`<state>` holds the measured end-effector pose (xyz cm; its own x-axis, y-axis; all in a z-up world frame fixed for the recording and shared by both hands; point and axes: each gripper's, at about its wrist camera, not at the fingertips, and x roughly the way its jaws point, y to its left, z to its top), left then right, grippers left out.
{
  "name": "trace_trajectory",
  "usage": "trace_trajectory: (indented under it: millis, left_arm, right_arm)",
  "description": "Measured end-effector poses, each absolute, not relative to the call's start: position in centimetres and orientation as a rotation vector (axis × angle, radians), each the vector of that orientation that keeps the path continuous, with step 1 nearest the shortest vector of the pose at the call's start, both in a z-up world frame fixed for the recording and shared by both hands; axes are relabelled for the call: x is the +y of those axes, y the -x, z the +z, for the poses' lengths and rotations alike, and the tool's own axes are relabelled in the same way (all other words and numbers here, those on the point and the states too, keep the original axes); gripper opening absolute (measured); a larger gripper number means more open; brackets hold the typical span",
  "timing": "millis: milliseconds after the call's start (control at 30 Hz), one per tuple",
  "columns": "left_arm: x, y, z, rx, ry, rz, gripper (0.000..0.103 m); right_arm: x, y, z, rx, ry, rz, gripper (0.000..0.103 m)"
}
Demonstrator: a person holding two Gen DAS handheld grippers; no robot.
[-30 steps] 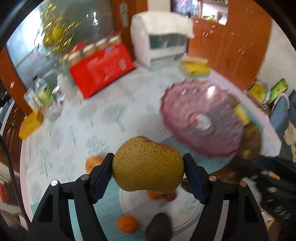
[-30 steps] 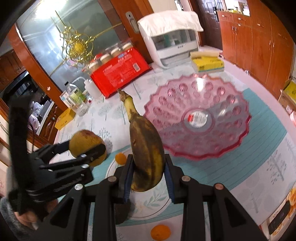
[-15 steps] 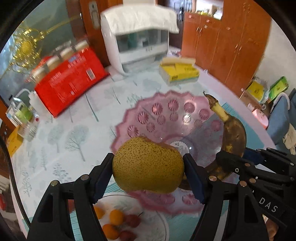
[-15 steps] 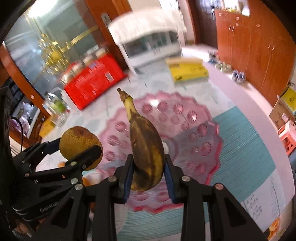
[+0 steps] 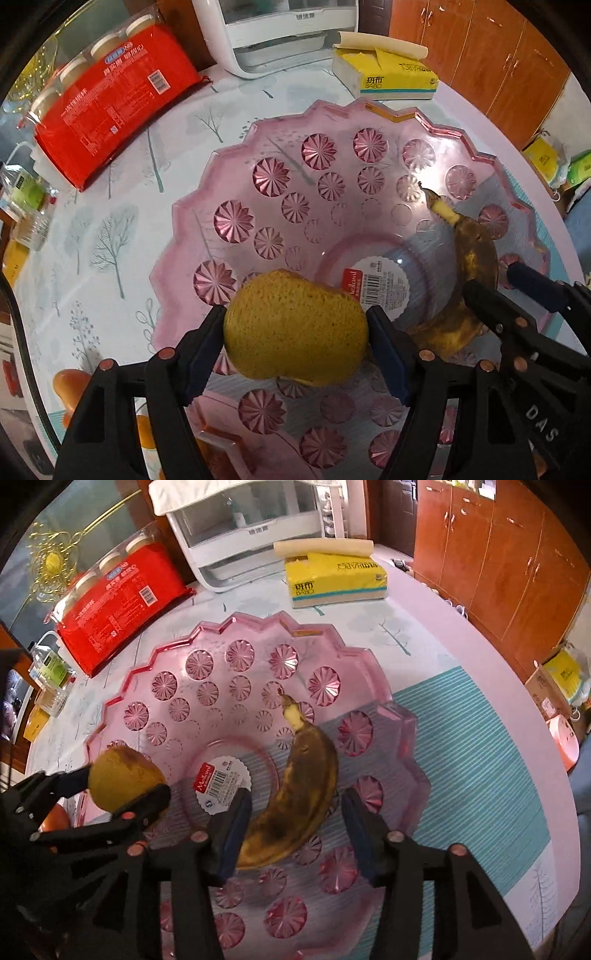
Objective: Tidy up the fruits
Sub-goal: 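Lower the banana into the pink bowl and open the right tool while the left tool releases the pear there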
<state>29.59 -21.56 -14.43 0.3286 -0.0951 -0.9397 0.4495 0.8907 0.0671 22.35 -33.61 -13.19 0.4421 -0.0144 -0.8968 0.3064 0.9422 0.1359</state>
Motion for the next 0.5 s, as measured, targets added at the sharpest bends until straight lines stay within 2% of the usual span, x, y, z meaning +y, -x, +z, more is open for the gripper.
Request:
trace_trajectory:
  millis: [67, 233, 500]
  left_arm:
    - [-21.6, -29.5, -14.2, 1.186, -0.344, -0.363, 0.08]
    - [-21.3, -28.6, -12.5, 1.147, -0.323, -0.37, 0.083]
    - [-19.9, -27.2, -10.1, 1.139, -0.259, -0.381, 0.087]
  right_arm:
    - [-33.3, -21.9, -12.8, 1.079, -0.269, -0.211, 0.055]
    - [-33.5, -20.5, -11.8, 1.046, -0.286, -0.227, 0.062]
    - [-33.2, -18.4, -9.7, 1.003, -0.289, -0.231, 0.063]
